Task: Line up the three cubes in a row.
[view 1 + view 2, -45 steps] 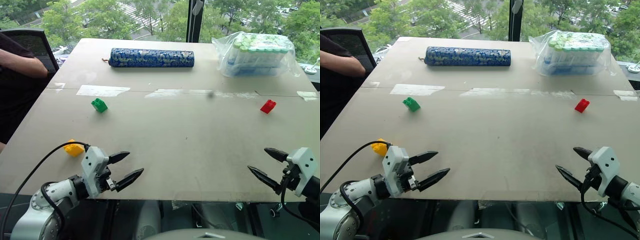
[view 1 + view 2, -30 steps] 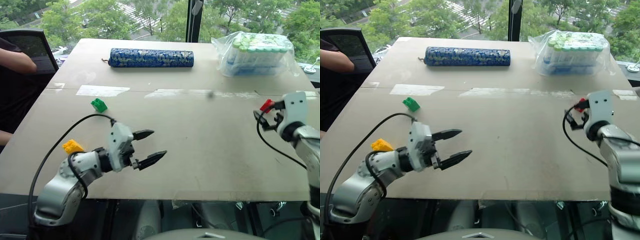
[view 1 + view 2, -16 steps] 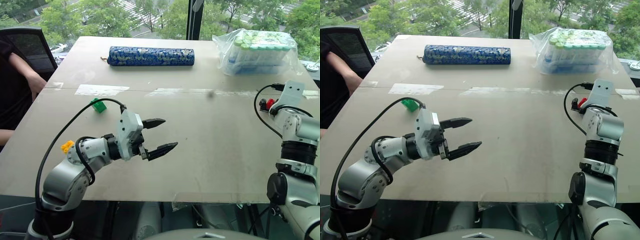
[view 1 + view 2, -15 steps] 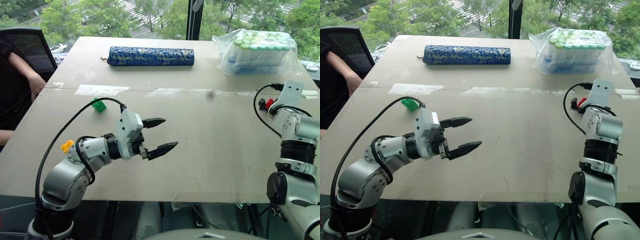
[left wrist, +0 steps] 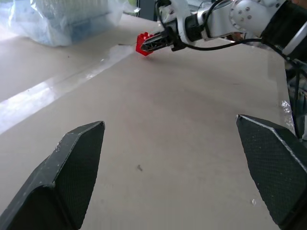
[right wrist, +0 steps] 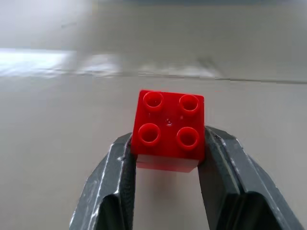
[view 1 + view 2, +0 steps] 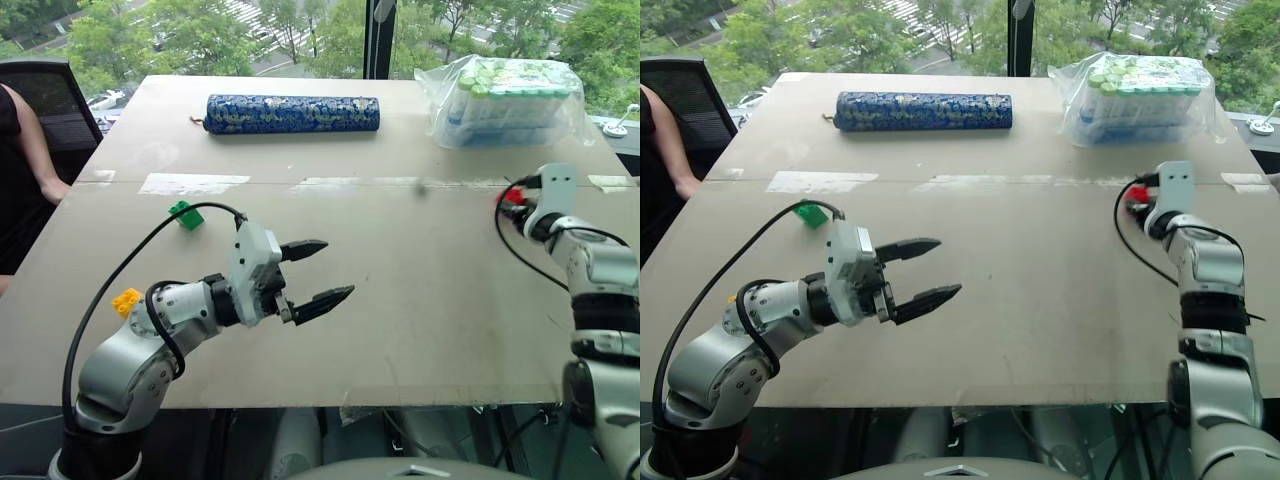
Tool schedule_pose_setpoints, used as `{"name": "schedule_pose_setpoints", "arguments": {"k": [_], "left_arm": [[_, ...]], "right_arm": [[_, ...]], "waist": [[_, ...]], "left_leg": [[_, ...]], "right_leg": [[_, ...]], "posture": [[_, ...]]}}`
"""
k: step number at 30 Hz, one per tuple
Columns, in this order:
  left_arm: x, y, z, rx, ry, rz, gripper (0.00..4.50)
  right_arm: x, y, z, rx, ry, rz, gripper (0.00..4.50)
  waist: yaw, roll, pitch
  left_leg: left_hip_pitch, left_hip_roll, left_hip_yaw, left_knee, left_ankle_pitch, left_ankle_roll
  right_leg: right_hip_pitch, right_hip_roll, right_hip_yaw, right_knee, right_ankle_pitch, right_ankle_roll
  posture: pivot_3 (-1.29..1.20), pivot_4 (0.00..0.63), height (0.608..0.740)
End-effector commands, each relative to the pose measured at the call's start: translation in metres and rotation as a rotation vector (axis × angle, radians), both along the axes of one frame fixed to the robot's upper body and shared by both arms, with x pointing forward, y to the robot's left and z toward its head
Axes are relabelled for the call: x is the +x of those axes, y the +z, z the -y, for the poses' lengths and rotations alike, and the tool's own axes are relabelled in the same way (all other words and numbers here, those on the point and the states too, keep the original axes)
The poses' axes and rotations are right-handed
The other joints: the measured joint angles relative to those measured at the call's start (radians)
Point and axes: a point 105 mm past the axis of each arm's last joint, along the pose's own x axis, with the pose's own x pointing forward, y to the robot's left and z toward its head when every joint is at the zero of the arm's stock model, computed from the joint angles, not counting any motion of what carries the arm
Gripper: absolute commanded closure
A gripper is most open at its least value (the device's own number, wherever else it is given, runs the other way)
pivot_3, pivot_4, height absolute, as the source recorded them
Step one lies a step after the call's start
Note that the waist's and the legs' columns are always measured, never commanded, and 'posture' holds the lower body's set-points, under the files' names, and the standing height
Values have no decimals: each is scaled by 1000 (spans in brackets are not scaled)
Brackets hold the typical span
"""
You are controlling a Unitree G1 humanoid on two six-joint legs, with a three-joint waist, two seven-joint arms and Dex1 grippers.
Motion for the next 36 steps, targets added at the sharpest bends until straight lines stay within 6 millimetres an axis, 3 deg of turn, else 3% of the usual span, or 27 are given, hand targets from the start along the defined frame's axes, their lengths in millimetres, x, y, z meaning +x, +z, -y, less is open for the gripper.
{"name": "schedule_pose_setpoints", "arguments": {"k": [1,4,8,22,36], "left_arm": [[-8,8,-11,29,-17,52,0],[-12,5,-22,53,-10,36,0],[-20,4,-30,73,-4,21,0],[-27,1,-40,97,30,12,0],[-24,2,-42,95,47,14,0]], "right_arm": [[-30,28,-58,-84,519,95,3197],[-39,12,-81,-241,787,74,3197],[-38,-2,-95,-339,937,55,3197],[-28,5,-114,-386,998,78,3197],[-31,-4,-115,-388,1052,71,3197]], "waist": [[-1,1,1],[-3,1,1],[8,0,1],[6,0,2],[4,0,2]], "left_leg": [[1,0,0,0,0,0],[4,0,0,0,0,0],[5,0,-1,4,0,0],[4,0,-1,4,0,0],[4,0,-1,4,0,0]], "right_leg": [[0,0,1,1,0,0],[2,1,0,1,0,0],[4,0,-1,1,0,0],[4,-1,-2,2,0,-1],[4,-1,-2,2,0,-1]], "posture": [[0,150,740],[0,150,740],[0,150,740],[0,150,740],[0,150,740]]}}
